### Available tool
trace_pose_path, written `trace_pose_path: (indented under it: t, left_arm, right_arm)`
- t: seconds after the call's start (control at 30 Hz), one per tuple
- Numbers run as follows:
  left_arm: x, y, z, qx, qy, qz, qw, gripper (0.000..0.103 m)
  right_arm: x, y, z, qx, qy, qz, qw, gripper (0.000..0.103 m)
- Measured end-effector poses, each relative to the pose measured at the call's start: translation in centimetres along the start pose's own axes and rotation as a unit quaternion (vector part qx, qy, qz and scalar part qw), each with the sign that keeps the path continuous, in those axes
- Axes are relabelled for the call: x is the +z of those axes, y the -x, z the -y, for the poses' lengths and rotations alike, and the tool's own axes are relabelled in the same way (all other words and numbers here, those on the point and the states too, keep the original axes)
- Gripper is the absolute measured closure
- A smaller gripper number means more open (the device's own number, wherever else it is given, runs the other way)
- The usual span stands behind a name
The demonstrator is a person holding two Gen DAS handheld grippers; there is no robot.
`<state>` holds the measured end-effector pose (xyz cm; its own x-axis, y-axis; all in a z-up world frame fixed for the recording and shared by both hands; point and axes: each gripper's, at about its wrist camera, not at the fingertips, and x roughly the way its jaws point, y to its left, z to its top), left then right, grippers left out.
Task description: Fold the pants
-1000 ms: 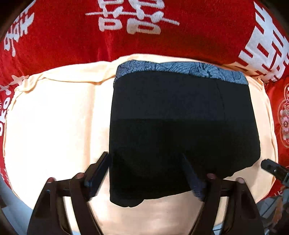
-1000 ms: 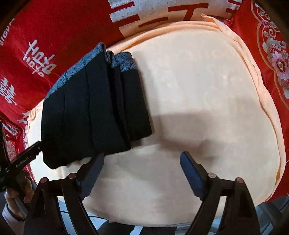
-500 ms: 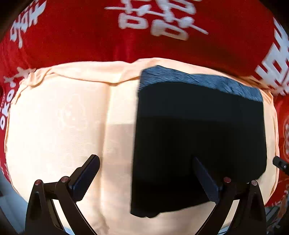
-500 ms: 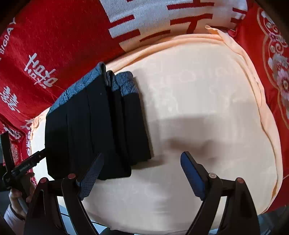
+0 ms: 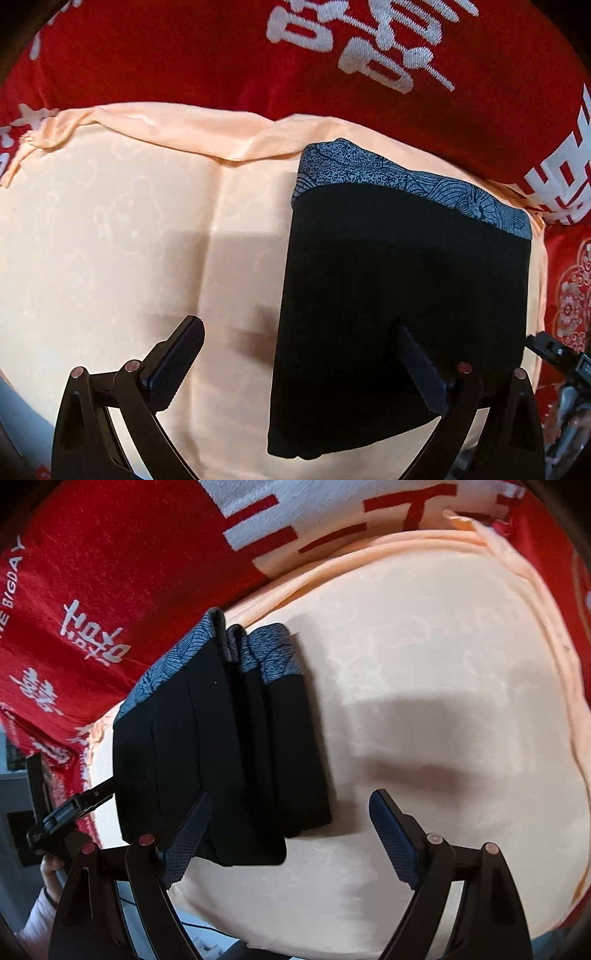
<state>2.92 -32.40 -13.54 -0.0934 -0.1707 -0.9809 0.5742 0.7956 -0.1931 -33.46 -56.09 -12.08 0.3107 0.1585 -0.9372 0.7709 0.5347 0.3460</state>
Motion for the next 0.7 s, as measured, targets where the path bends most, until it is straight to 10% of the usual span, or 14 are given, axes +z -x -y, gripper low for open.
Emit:
trace_pose_path:
  t: [0.3, 0.7]
  left_arm:
    - [2.3, -2.5, -1.0, -0.111, 0.004, -0.028, 0.9934, 0.0]
    - [4.0, -6.0, 1.0, -0.156, -0.027, -0.042, 0.9865, 0.0]
  right_arm:
    - [2.8, -2.5, 0.3, 0.057, 0.035, -0.028, 0.997, 0.014]
    - [5.3, -6.8, 1.0, 0.177, 0.033, -0.062, 0.982, 0.012]
